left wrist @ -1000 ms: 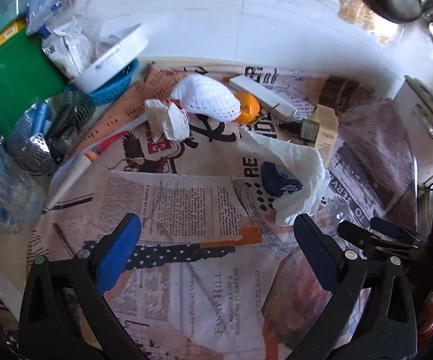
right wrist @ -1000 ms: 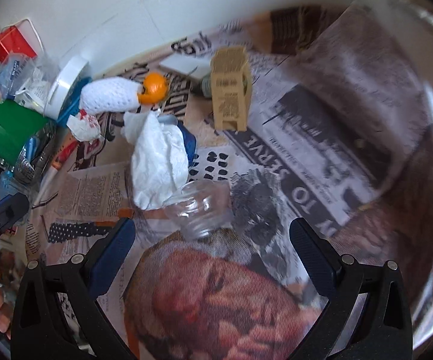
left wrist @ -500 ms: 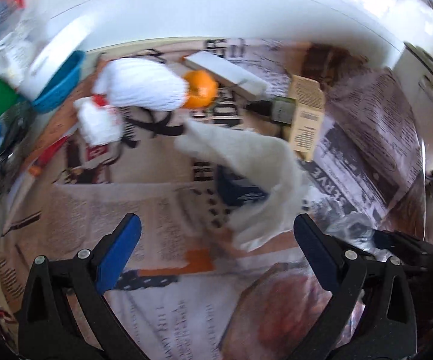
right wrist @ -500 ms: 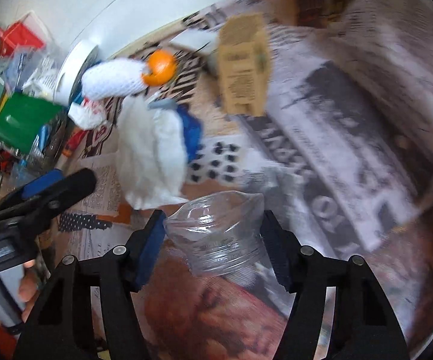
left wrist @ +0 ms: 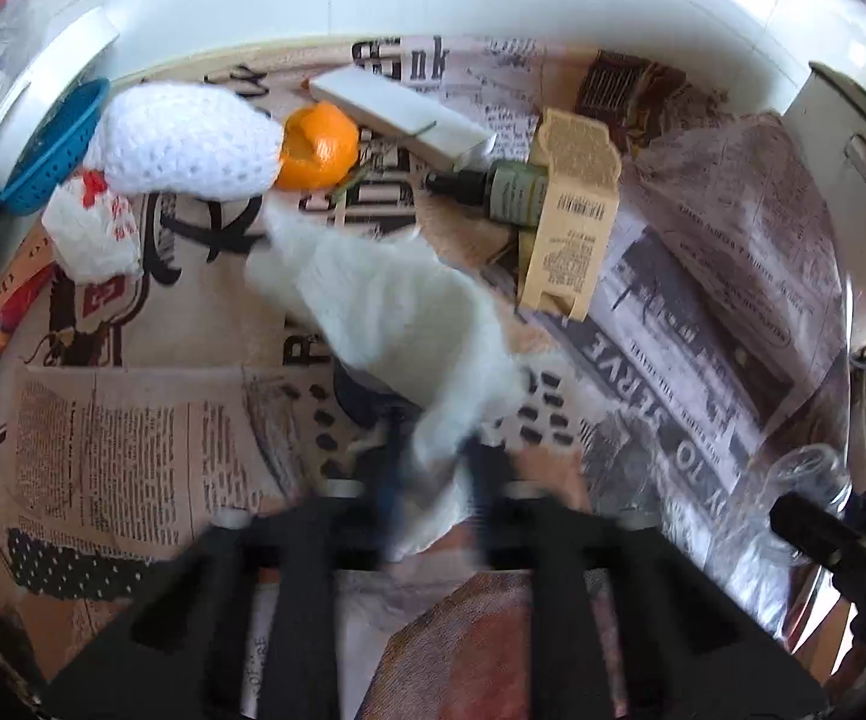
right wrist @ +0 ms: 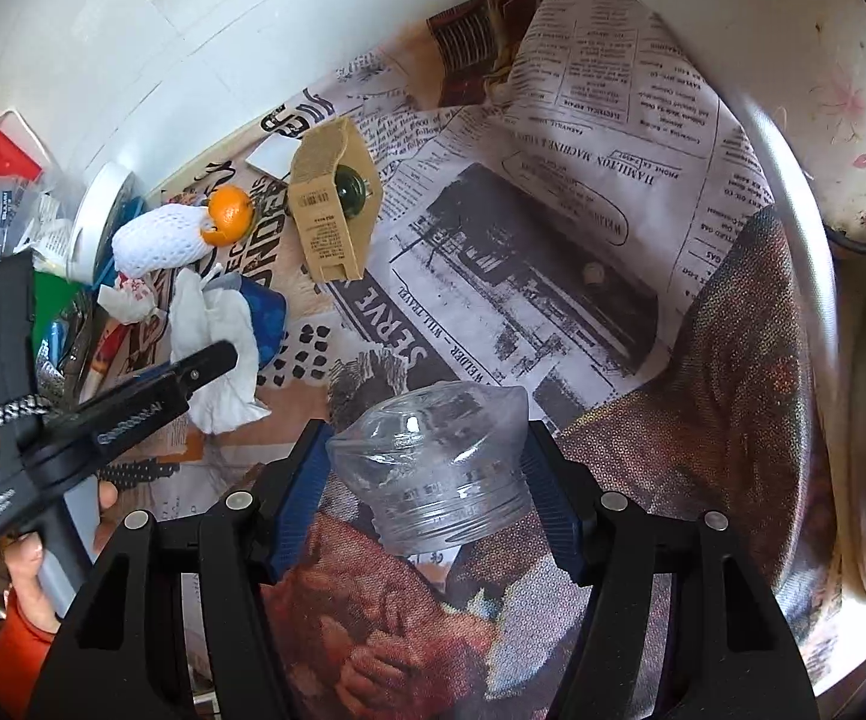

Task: Collect trash
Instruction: 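Grasp the clear plastic cup with the right gripper while the left gripper grasps the white tissue, then carry the cup and tissue down toward the white bucket on the floor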

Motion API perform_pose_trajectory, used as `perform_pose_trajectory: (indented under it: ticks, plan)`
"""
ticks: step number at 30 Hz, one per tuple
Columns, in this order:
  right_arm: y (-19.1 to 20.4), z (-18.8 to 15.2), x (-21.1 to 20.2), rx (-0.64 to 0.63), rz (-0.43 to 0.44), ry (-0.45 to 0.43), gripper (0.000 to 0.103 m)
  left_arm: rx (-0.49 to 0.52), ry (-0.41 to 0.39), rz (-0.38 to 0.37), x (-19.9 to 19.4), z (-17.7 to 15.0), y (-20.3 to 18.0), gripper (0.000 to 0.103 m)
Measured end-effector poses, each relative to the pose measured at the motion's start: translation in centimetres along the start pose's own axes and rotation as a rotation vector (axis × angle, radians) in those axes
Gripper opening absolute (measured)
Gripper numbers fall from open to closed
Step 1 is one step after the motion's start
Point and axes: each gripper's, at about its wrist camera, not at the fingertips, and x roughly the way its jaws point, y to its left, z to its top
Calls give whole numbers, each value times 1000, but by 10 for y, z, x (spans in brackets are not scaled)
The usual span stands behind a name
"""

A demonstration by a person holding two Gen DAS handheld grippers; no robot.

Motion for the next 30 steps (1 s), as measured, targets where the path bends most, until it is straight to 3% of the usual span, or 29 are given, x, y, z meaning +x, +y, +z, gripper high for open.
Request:
perform_pose_trajectory:
  ticks: [3,6,16,23,30]
  plan:
    - [9,-1,-4,-25,5,-17,61,-17,-22,-20,-12,-7,9,4]
    - [24,-2,-9,-53,12,-39,61,1,-83,5,-39,-13,15,4]
    - [91,-27,-39,-124,38,-138,61,24,-280,20,-148,-40,63,4]
    - [152,-76,-61,-130,35,-226,61,77,-344,-37,-208,-97,109,4]
    - [217,-145,-79,-123,18,-310,61,153,-370,-78,-255,-168,155,4]
